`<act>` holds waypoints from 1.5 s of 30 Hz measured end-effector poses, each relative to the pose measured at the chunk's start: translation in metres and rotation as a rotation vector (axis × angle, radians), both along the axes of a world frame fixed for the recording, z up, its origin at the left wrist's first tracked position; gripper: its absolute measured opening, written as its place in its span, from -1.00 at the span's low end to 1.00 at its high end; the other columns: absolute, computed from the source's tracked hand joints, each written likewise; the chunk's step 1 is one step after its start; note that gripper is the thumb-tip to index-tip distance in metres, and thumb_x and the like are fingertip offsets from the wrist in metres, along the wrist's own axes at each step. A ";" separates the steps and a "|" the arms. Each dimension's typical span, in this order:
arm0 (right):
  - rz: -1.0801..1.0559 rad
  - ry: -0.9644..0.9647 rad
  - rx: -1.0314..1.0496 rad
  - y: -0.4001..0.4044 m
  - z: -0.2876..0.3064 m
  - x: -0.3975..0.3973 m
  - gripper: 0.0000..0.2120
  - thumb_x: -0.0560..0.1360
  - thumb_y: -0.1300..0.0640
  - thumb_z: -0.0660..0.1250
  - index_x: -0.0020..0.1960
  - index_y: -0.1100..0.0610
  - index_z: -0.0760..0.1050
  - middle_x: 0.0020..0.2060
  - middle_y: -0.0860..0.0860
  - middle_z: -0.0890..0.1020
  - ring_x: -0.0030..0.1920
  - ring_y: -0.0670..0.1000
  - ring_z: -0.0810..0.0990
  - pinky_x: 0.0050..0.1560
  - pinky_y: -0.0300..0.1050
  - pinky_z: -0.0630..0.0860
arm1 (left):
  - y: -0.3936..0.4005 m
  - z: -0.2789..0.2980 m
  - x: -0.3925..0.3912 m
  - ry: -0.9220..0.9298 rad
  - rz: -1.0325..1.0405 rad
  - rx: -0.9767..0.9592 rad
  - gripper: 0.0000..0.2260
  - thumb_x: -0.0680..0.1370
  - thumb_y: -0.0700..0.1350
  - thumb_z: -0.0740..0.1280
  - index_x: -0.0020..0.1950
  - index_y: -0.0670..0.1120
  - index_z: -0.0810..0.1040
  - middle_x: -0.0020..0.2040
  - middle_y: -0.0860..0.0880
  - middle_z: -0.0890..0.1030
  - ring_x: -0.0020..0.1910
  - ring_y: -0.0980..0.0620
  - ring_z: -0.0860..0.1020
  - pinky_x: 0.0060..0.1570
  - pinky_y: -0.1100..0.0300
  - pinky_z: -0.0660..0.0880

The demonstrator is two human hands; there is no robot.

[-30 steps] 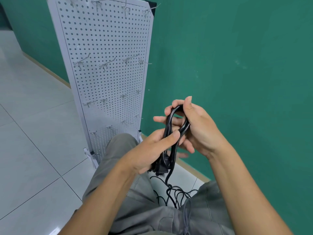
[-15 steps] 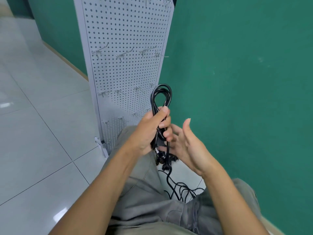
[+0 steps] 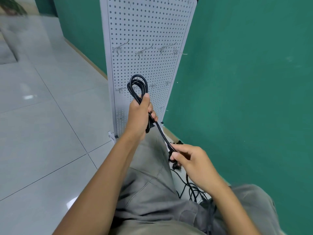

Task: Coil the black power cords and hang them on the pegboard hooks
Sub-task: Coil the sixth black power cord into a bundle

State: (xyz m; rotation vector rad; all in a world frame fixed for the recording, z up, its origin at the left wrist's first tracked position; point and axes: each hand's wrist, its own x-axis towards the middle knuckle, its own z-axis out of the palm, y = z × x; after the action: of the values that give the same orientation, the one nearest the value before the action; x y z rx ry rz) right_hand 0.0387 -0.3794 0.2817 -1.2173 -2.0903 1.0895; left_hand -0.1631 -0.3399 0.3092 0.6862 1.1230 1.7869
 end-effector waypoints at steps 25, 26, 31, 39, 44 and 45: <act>-0.389 -0.020 0.244 0.028 0.091 0.019 -0.50 0.25 -0.01 0.69 -0.19 0.10 0.37 -0.36 0.03 0.64 -0.45 -0.03 0.45 -0.34 -0.11 0.45 | -0.024 0.004 0.077 0.131 -0.586 0.034 -0.59 0.55 0.29 0.28 -0.12 -0.07 0.38 -0.43 0.05 0.34 -0.49 0.06 0.36 -0.38 0.20 0.39; -0.401 -0.007 0.231 0.028 0.090 0.019 -0.51 0.26 -0.02 0.68 -0.19 0.10 0.37 -0.39 0.02 0.63 -0.46 -0.03 0.45 -0.35 -0.11 0.44 | -0.025 0.005 0.075 0.085 -0.613 0.059 -0.62 0.58 0.22 0.33 -0.12 -0.07 0.36 -0.42 0.04 0.31 -0.50 0.07 0.35 -0.40 0.21 0.39; -0.273 0.368 -0.079 0.030 0.074 0.022 -0.80 0.49 0.21 0.51 -0.07 0.17 0.48 -0.41 0.03 0.53 -0.43 -0.05 0.44 -0.33 -0.24 0.43 | -0.023 0.008 0.069 -0.233 -0.765 0.128 -0.83 0.61 -0.04 0.34 -0.05 -0.06 0.37 -0.42 0.04 0.26 -0.50 0.09 0.32 -0.42 0.22 0.37; -0.307 0.554 -0.200 0.016 0.047 0.040 -0.86 0.51 0.14 0.41 -0.02 0.23 0.58 -0.29 0.04 0.63 -0.31 -0.01 0.51 -0.14 -0.20 0.50 | -0.022 0.017 0.049 -0.214 -0.750 0.147 -0.81 0.65 -0.11 0.30 -0.11 -0.04 0.35 -0.41 0.05 0.28 -0.49 0.10 0.35 -0.40 0.22 0.43; -0.313 0.822 -0.269 0.013 0.055 0.038 -0.88 0.56 0.17 0.30 -0.06 0.24 0.47 -0.10 0.12 0.67 0.02 0.07 0.66 0.16 0.03 0.64 | -0.029 0.026 0.064 0.276 -0.749 0.127 -0.67 0.68 -0.02 0.30 -0.29 0.02 0.47 -0.40 -0.07 0.27 -0.47 0.01 0.34 -0.34 0.13 0.41; -0.299 0.850 -0.281 0.011 0.060 0.037 -0.88 0.60 0.18 0.26 -0.06 0.23 0.46 0.02 0.14 0.68 0.16 0.09 0.65 0.21 0.11 0.62 | -0.032 0.027 0.068 0.340 -0.758 0.140 -0.64 0.69 -0.04 0.29 -0.31 0.08 0.56 -0.41 -0.08 0.28 -0.47 0.01 0.35 -0.33 0.12 0.41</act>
State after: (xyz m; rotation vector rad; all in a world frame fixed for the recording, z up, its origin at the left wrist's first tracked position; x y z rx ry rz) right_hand 0.0752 -0.3687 0.3413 -0.9005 -1.1097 1.4483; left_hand -0.0955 -0.3717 0.3364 1.3304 0.7871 1.1217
